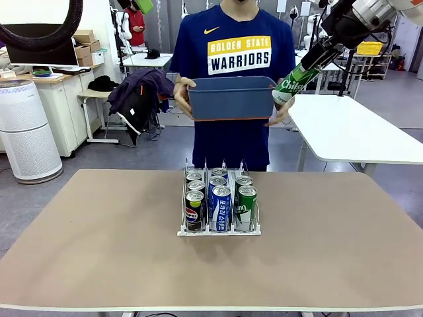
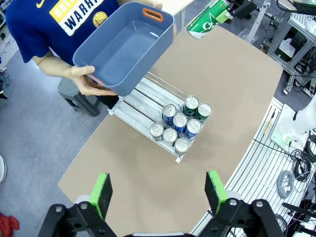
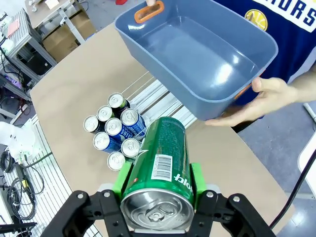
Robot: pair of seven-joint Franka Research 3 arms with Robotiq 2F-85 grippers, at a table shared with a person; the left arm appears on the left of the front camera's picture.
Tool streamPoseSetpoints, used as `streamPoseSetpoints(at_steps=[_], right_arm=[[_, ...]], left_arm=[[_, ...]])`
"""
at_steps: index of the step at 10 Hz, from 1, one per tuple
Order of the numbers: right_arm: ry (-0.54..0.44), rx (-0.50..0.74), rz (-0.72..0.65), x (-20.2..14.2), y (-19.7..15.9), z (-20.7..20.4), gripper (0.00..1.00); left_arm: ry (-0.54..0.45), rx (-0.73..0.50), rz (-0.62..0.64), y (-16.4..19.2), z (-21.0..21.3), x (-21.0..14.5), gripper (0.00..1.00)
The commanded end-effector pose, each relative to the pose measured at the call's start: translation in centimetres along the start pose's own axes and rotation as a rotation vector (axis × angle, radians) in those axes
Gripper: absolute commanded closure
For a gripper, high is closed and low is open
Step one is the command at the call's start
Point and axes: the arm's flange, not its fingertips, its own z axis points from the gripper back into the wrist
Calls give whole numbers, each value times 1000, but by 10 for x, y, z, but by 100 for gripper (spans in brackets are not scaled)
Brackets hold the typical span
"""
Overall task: Fill the beverage cans into the dispenser.
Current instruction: Place the picked Sprite in the line of the Automatic Can Dispenser with the same cans.
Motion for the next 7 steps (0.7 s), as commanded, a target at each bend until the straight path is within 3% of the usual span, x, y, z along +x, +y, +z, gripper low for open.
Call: streamPoseSetpoints(at_steps=[1, 4, 7], right_arm=[[-26, -50, -57, -11, 20, 14, 42], [41, -186, -215, -43, 55, 28, 42], [98, -120, -310, -95, 82, 18, 42]], left_arm=[[-10, 5, 2, 0, 0, -2, 0], [-10, 5, 2, 0, 0, -2, 0], [-10, 5, 2, 0, 0, -2, 0]])
